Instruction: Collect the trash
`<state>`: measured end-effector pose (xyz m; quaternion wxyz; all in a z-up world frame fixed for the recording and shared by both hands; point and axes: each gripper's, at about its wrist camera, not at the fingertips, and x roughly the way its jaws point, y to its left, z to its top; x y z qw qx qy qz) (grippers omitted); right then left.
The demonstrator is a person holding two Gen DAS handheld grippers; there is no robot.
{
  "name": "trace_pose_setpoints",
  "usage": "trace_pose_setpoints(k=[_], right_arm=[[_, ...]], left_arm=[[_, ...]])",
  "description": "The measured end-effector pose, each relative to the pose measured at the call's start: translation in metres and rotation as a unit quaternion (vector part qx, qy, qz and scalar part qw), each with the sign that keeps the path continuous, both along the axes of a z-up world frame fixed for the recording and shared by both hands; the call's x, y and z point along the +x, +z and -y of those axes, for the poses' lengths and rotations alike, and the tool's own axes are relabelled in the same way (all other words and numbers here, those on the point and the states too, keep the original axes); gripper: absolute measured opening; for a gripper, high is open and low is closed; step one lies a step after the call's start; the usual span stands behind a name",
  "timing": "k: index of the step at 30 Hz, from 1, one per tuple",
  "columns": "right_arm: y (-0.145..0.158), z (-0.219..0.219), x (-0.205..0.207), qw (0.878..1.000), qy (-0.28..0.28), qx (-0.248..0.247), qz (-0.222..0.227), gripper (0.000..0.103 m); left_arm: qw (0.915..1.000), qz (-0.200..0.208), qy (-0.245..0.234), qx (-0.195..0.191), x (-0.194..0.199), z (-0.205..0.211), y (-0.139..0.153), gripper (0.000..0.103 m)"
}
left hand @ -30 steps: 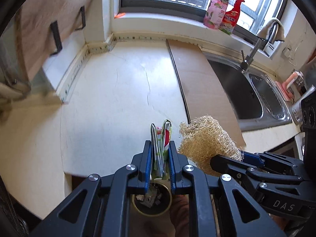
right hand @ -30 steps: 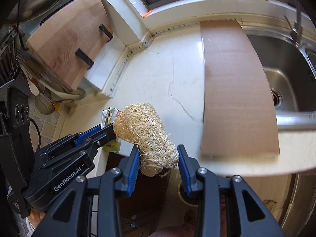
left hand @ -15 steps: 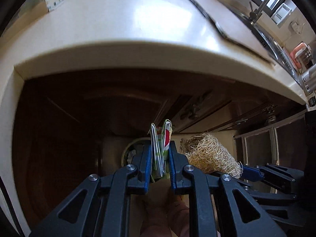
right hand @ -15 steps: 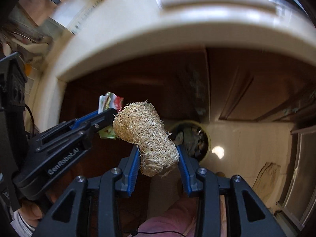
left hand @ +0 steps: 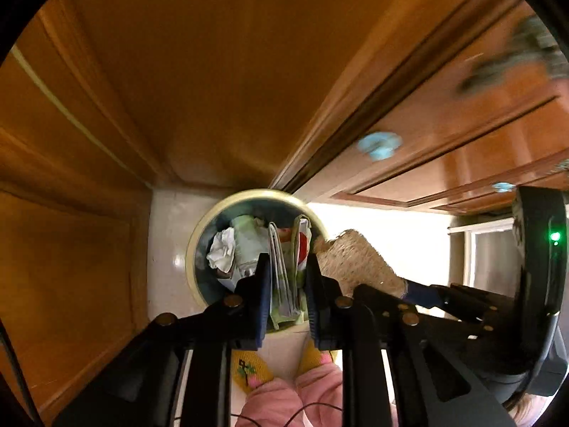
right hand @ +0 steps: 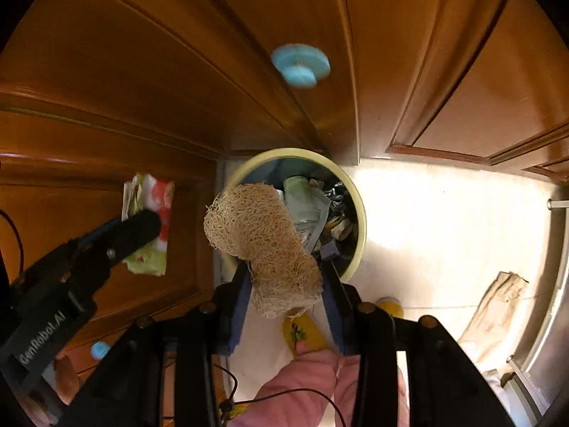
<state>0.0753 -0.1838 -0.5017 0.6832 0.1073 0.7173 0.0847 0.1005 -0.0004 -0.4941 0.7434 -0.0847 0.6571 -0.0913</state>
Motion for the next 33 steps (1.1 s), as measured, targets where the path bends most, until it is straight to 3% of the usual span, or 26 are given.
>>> trace_pose_setpoints(k=[4, 6, 9, 12, 15, 17, 25, 33], right_arm=[[-0.043, -0.002, 0.001, 1.000, 0.006, 0.009, -0.008, 0.044], [-0.058, -0.004, 0.002, 1.000, 0.005, 0.014, -0.009, 0.048], [-0.073, -0.008, 0.001, 1.000, 0.005, 0.011, -0.002, 0.052], [-0.077, -0.010, 0.003, 1.000, 0.009, 0.010, -0.002, 0.053], [-0.077, -0.012, 0.003, 1.000, 0.015, 0.005, -0.001, 0.053], [-0.073, -0.010, 0.002, 1.000, 0.014, 0.004, 0.001, 0.053], [-0.031, -0.008, -0.004, 1.000, 0.014, -0.005, 0.018, 0.053], [0.087, -0.014, -0.015, 0.997, 0.023, -0.007, 0.073, 0.053]], left_arm=[[0.9998, -0.016, 0.010, 0.002, -0.003, -0.010, -0.047, 0.035], [0.9996, -0.021, 0.017, 0.001, -0.004, -0.017, -0.062, 0.050], [0.9991, -0.024, 0.033, 0.009, -0.009, -0.027, -0.075, 0.065], [0.9987, -0.032, 0.037, 0.012, -0.012, -0.034, -0.084, 0.089], [0.9989, -0.027, 0.027, 0.026, -0.015, -0.032, -0.086, 0.098], [0.9989, -0.025, 0.021, 0.034, -0.016, -0.031, -0.087, 0.099], [0.9990, -0.001, 0.028, 0.035, -0.017, -0.035, -0.037, 0.099], [0.9982, 0.041, 0.040, 0.021, -0.019, -0.041, 0.078, 0.099]])
